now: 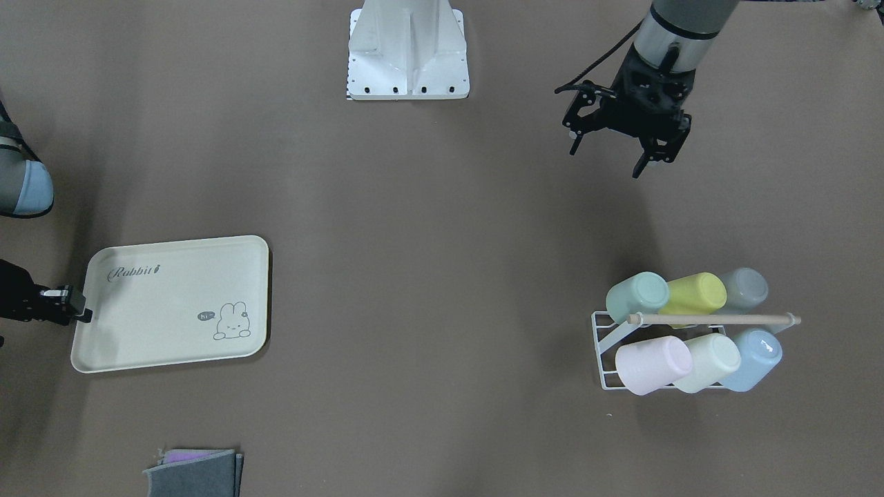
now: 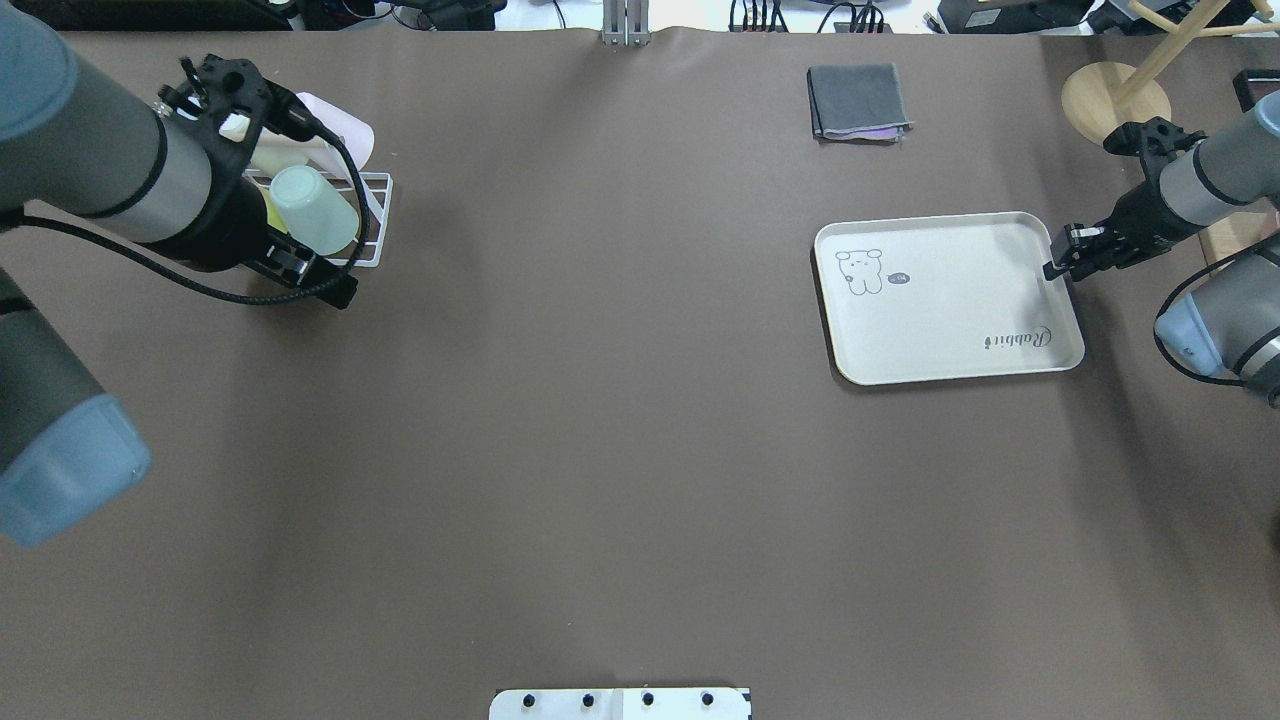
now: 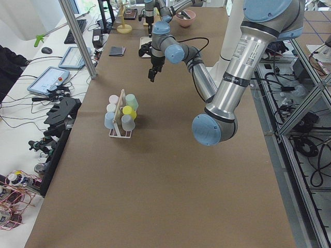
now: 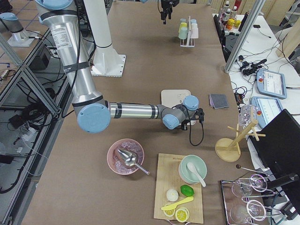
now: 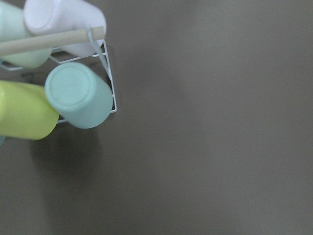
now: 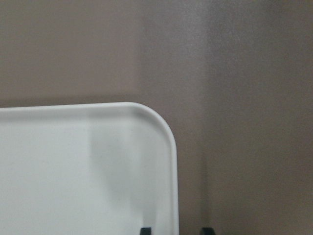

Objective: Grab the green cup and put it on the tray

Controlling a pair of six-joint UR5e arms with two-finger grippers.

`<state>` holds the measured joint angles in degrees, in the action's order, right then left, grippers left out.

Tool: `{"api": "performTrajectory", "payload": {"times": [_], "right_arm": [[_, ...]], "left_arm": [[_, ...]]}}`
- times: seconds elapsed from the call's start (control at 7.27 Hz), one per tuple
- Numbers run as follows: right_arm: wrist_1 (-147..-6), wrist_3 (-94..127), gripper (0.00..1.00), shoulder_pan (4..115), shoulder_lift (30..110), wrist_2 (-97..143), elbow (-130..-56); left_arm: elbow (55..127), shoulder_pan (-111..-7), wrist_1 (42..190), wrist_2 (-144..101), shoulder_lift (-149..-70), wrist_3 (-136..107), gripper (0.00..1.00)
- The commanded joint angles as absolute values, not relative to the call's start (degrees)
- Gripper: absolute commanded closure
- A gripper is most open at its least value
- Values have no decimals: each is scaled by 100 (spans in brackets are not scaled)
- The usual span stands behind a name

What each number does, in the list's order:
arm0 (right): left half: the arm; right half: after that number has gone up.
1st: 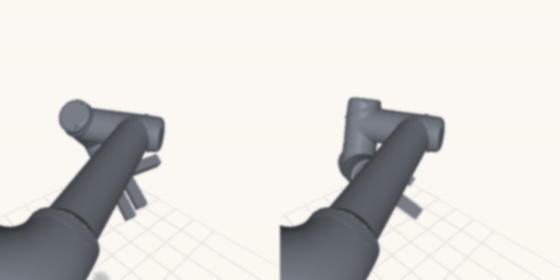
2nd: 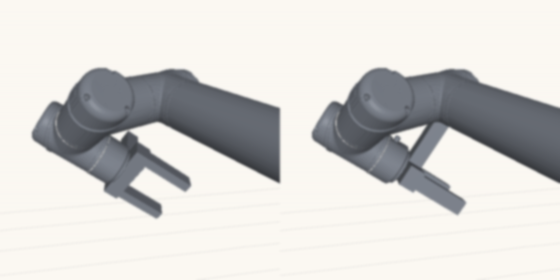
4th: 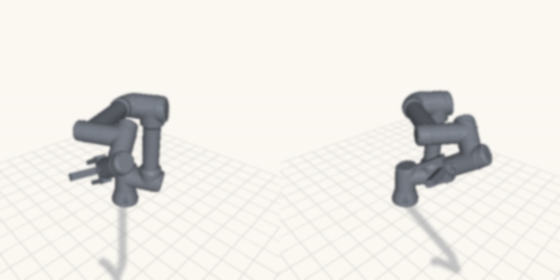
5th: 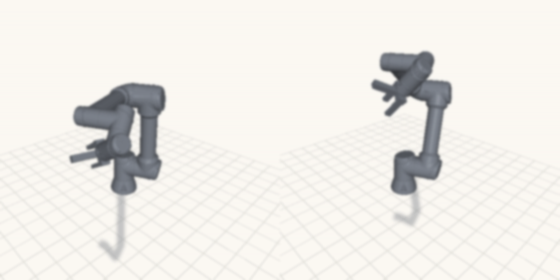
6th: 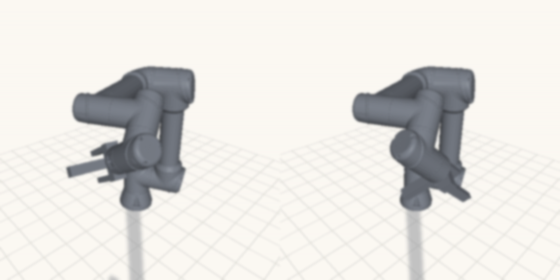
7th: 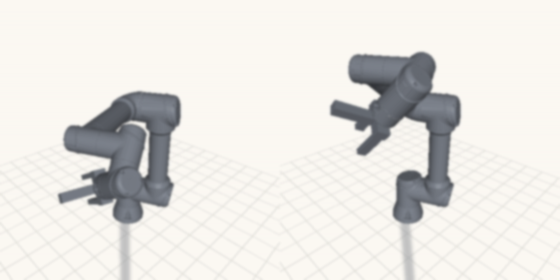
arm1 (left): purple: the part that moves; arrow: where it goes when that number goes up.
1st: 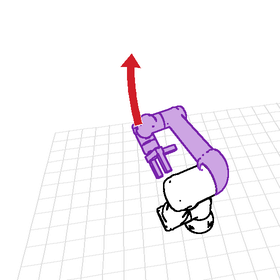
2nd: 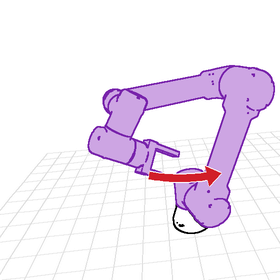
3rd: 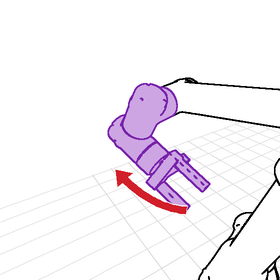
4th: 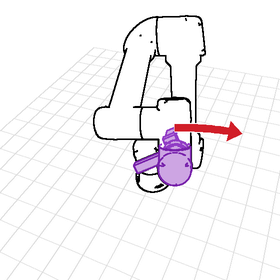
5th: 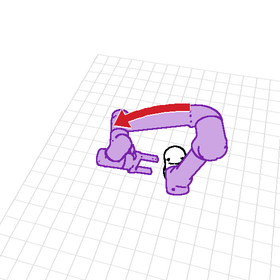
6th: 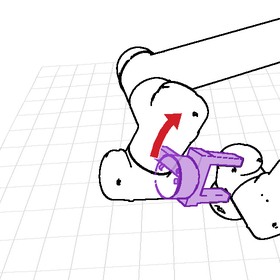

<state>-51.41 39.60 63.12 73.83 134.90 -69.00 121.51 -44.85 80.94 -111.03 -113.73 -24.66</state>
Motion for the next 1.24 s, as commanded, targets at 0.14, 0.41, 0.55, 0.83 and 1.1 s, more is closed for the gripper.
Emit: {"api": "performTrajectory", "payload": {"times": [0.14, 0.41, 0.55, 0.83, 1.1], "right_arm": [[-5142, 3964, 56, 6249, 7365, 13465, -6891], [-5150, 3964, 71, 6249, 7356, 13465, -6891], [-5142, 3964, 86, 6249, 7365, 13474, -6891], [-5142, 3946, 100, 6249, 7365, 13474, -6891], [-5142, 3955, 100, 6249, 7339, 13500, -6908]], "left_arm": [[12199, -3272, 8095, -8364, -11199, 195, 2], [11955, -2998, 8121, -6592, -11180, 3077, 2], [11866, -2919, 8121, -5852, -11171, 4338, 2], [11446, -2410, 8112, -4130, -11162, 5489, 2], [10901, -2347, 8234, -3415, -11145, 5739, 2]]}}
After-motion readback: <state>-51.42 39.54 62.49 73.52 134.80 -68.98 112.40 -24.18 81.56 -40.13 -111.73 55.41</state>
